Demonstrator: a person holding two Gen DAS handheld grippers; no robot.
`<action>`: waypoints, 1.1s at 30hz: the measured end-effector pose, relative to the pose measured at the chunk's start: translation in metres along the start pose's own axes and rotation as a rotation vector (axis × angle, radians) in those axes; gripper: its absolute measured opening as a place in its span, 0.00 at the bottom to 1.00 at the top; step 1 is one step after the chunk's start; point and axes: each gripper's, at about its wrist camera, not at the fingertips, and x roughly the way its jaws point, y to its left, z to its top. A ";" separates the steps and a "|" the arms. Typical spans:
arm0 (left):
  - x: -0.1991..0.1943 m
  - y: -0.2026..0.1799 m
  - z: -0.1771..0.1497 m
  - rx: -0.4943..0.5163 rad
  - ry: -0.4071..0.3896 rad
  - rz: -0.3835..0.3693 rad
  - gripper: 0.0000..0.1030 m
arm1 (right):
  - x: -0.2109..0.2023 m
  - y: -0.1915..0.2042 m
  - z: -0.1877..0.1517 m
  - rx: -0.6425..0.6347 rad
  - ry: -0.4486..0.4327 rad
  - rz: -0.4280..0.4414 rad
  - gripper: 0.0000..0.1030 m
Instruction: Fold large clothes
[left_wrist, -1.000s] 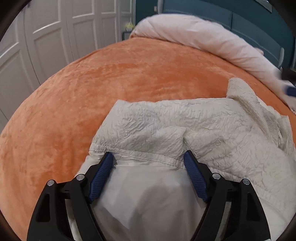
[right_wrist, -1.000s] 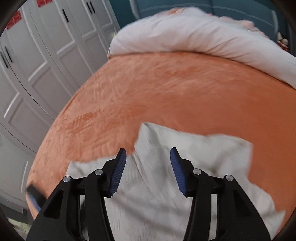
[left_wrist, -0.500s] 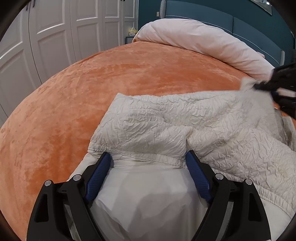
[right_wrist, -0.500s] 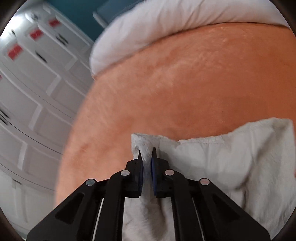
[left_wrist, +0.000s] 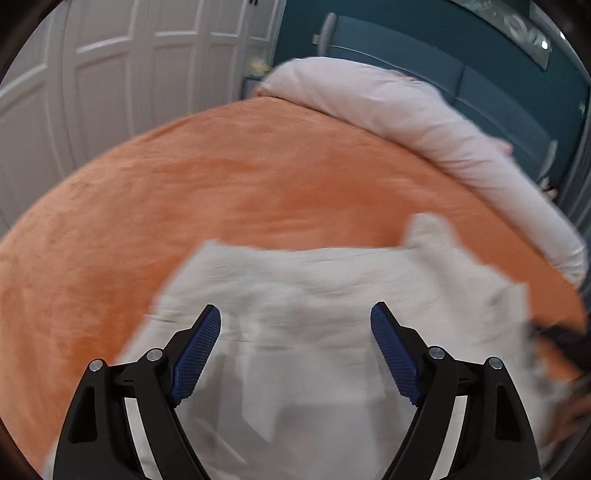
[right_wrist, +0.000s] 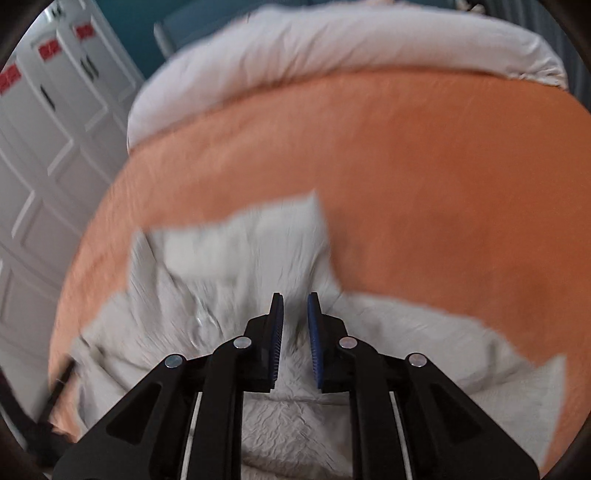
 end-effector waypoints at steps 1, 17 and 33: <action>0.006 -0.013 0.000 0.010 0.042 -0.041 0.78 | 0.013 0.003 -0.004 -0.021 0.016 -0.019 0.12; 0.046 -0.048 -0.047 0.187 0.027 0.093 0.95 | -0.088 -0.015 -0.087 0.011 -0.090 0.060 0.27; -0.011 -0.039 -0.060 0.157 0.058 0.116 0.95 | -0.098 -0.028 -0.154 0.003 0.050 0.044 0.31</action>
